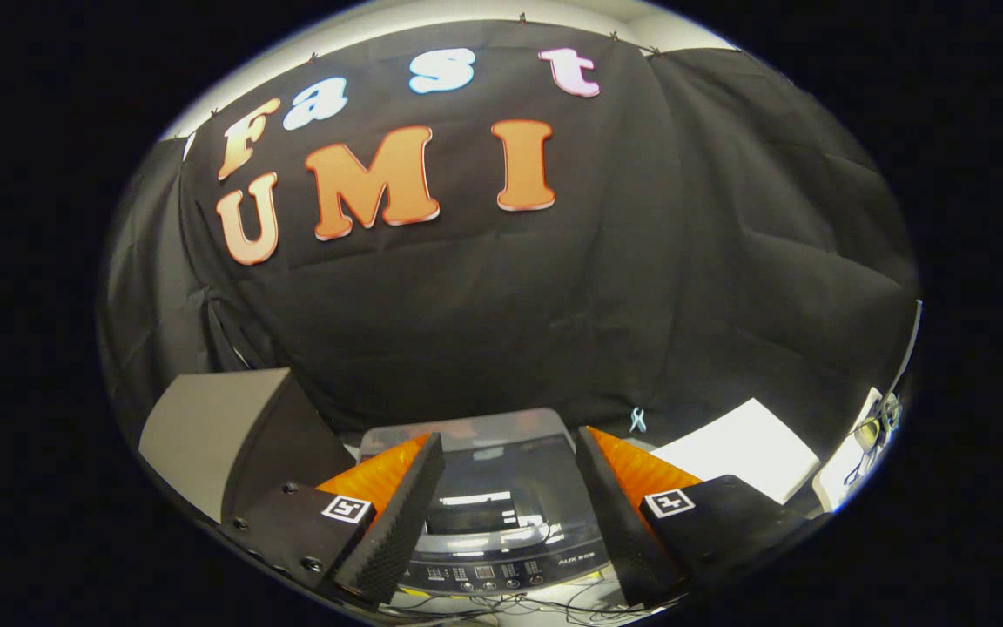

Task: Put the clothes into the washing machine and then close the washing machine lid.

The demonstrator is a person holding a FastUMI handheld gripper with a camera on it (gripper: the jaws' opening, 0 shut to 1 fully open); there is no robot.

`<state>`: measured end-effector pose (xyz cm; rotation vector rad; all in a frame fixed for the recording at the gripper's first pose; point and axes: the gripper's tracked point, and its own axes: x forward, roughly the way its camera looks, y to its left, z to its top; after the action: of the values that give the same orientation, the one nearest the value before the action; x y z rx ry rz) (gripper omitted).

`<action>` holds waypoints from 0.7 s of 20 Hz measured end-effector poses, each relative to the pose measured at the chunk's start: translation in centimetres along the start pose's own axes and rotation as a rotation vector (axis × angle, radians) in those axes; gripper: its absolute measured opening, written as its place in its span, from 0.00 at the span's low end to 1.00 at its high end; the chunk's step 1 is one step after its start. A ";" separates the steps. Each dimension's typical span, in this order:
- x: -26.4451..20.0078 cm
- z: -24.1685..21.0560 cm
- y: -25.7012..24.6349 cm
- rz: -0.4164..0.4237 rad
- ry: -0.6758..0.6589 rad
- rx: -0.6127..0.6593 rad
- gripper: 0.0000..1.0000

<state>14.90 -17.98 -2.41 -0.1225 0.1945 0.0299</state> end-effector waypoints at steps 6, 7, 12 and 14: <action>-5.0 10.3 -0.7 -0.023 -0.185 0.006 0.99; -6.3 12.0 -0.7 -0.025 -0.224 0.002 0.99; -11.2 18.1 -0.3 -0.009 -0.320 0.007 0.98; -13.1 20.2 -0.2 -0.012 -0.363 0.011 0.98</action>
<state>5.90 -15.89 19.81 -0.1057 -0.1688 0.0387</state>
